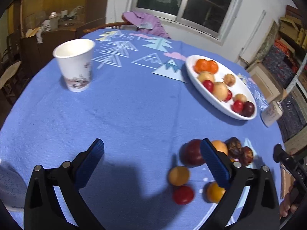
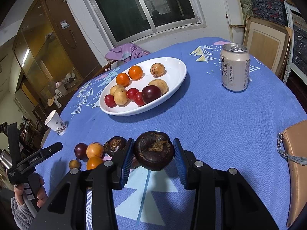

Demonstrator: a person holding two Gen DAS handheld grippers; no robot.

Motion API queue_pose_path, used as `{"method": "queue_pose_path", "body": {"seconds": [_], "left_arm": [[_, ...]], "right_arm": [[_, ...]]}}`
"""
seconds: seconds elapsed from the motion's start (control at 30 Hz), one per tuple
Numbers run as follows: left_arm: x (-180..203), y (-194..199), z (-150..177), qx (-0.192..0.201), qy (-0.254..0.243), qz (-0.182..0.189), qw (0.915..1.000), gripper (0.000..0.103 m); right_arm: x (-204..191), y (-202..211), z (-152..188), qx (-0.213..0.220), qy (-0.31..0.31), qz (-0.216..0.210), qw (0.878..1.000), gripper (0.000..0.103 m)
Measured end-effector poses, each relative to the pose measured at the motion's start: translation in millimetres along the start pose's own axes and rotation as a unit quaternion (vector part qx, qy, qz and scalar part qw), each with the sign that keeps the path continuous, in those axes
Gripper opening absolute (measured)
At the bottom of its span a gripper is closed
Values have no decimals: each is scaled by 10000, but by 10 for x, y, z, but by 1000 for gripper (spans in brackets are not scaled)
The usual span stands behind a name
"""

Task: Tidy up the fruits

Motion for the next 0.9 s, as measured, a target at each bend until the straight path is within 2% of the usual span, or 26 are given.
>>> {"method": "queue_pose_path", "body": {"seconds": [0.17, 0.27, 0.3, 0.33, 0.5, 0.73, 0.9], "left_arm": [[377, -128, -4, -98, -424, 129, 9990, 99], [475, -145, 52, -217, -561, 258, 9979, 97], [493, -144, 59, -245, -581, 298, 9976, 90], [507, -147, 63, -286, -599, 339, 9972, 80], [542, -248, 117, -527, -719, 461, 9950, 58], [563, -349, 106, -574, -754, 426, 9946, 58], [551, -368, 97, -478, -883, 273, 9946, 56]], "right_arm": [[9, -11, -1, -20, -22, 14, 10000, 42], [12, -3, -7, -11, -40, -3, 10000, 42], [8, -1, -7, -8, -38, -9, 10000, 42], [3, 0, -5, -10, -30, -10, 10000, 42], [10, -8, -3, -36, -67, -27, 10000, 42], [6, -10, 1, -36, -72, -48, 10000, 43], [14, -16, -7, -29, -59, -35, 10000, 42]]}}
Point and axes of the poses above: each gripper's, at about its wrist camera, not at the fingertips, and y roughly against the way its jaws point, x to its right, z to its underside, the point moved 1 cm from there along -y, roughly the way its jaws point, and after that the axes turned 10 degrees about x, right-handed, at the moved point
